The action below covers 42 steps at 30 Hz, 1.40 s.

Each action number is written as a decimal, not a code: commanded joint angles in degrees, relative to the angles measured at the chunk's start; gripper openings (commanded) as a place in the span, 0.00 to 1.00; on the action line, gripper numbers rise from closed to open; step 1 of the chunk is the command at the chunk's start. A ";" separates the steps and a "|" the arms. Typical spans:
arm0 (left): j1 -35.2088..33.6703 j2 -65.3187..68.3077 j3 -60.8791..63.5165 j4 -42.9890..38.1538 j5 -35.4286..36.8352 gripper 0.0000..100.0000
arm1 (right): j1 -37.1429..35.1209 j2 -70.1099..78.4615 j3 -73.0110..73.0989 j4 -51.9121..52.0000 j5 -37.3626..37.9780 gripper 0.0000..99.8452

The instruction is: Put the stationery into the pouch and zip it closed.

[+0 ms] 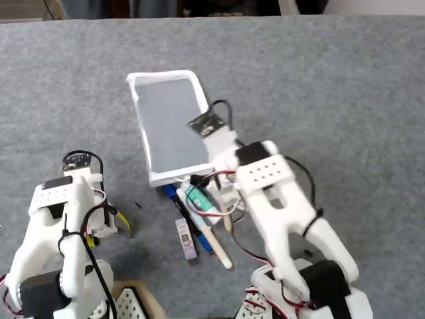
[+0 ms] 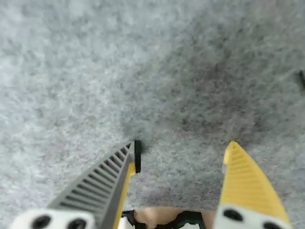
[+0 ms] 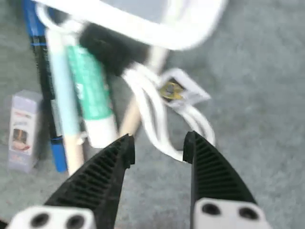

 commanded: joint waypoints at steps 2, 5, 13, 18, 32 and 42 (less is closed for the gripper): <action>-0.66 0.35 -1.19 -2.02 -0.18 0.30 | -3.08 5.14 -0.84 -5.45 3.25 0.19; -0.66 0.53 -1.10 -2.02 -0.18 0.30 | -3.25 10.95 -2.77 -8.00 3.34 0.19; -0.75 0.62 -1.27 -1.76 -0.18 0.30 | -4.22 14.55 -8.31 -5.45 3.43 0.19; -0.75 0.62 -1.45 -1.76 -0.18 0.30 | -5.98 9.80 -8.75 -6.07 3.43 0.19; -0.75 0.62 -1.54 -2.02 -0.18 0.30 | -4.84 14.81 -8.57 -16.97 7.03 0.19; -0.75 0.62 -1.54 -2.11 -0.18 0.30 | -1.58 27.03 -13.93 -17.67 6.59 0.15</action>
